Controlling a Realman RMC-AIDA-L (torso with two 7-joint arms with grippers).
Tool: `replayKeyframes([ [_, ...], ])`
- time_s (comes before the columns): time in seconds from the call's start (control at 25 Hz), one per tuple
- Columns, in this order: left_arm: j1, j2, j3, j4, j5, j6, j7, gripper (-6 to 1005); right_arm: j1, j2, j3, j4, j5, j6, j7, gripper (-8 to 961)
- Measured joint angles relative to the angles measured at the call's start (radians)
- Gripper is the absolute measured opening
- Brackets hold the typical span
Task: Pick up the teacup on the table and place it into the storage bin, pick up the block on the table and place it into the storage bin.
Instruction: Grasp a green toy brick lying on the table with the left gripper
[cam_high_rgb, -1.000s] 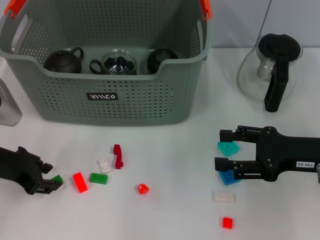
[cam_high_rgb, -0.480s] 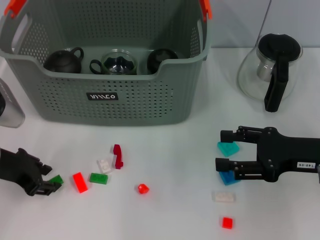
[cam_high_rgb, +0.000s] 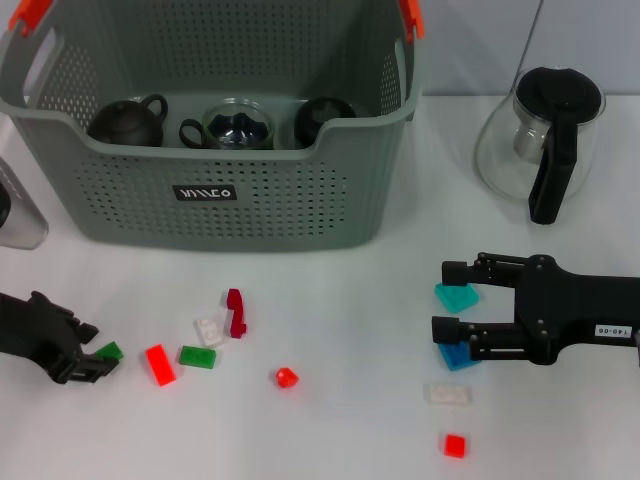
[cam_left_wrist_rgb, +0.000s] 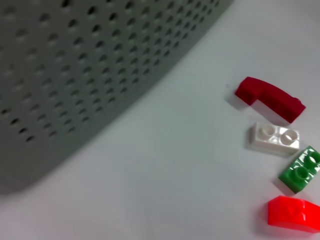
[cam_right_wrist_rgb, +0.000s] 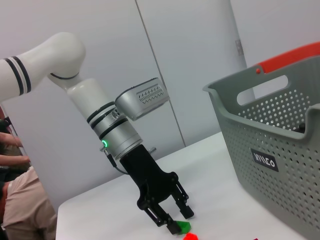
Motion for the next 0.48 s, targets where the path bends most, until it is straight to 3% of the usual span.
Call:
replayKeyframes([
  [0.48, 0.000, 0.000, 0.012, -0.001, 0.000, 0.018, -0.004, 488, 0.000, 0.000, 0.000, 0.000, 0.000, -0.002, 0.000, 835],
])
